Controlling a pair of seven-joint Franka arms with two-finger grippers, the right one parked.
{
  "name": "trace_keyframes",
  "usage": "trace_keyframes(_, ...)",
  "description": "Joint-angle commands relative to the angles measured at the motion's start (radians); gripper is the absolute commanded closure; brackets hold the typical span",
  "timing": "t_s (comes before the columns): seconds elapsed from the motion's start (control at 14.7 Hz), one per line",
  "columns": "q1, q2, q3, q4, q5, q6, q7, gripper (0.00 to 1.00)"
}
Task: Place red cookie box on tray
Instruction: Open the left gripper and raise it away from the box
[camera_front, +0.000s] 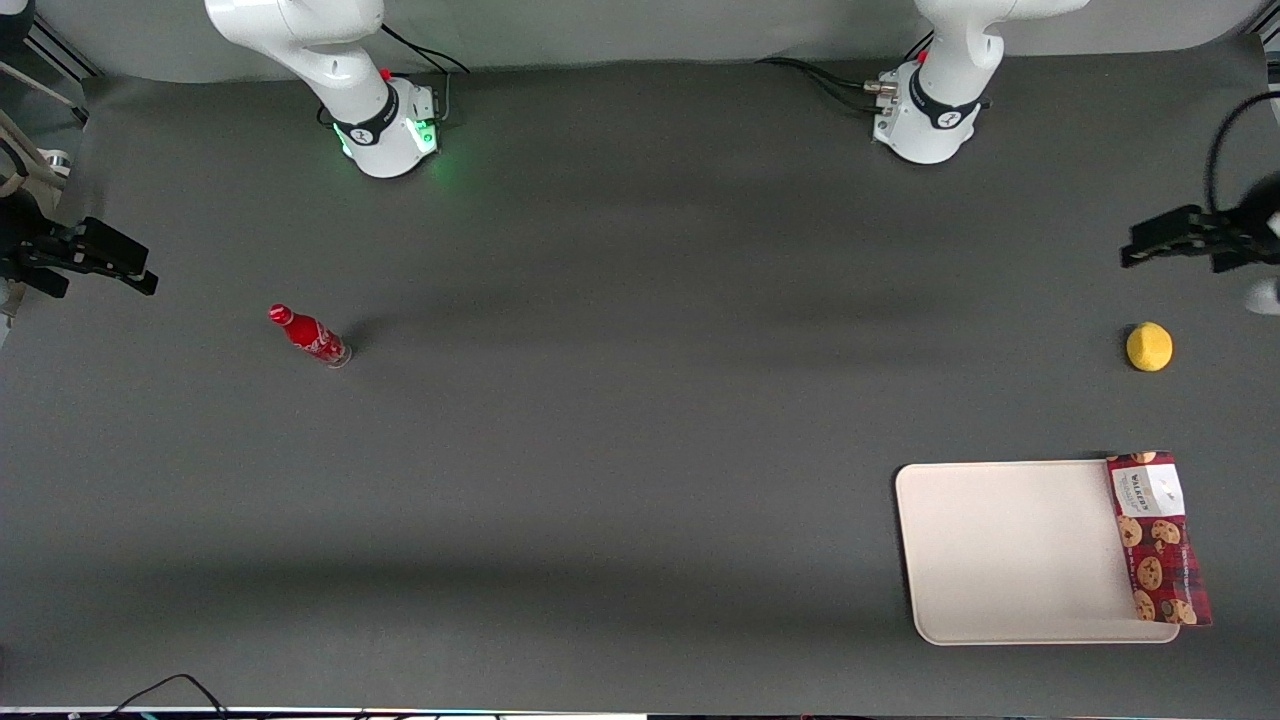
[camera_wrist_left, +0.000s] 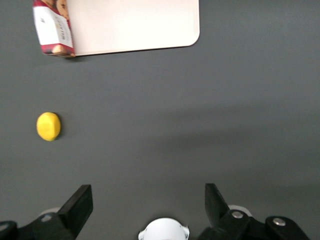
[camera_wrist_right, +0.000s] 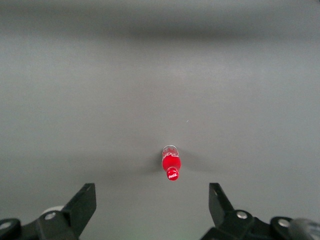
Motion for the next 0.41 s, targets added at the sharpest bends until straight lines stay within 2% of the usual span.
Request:
trace_keyframes(0.0,-0.005,-0.255,-0.020,-0.404,0.017,0.203,-0.023,0.00)
trace_keyframes(0.27,-0.006,-0.185,-0.019,-0.288,0.023,0.169,-0.005,0.00)
trace_keyframes(0.34,-0.006,-0.171,-0.020,-0.262,0.048,0.148,-0.005,0.00)
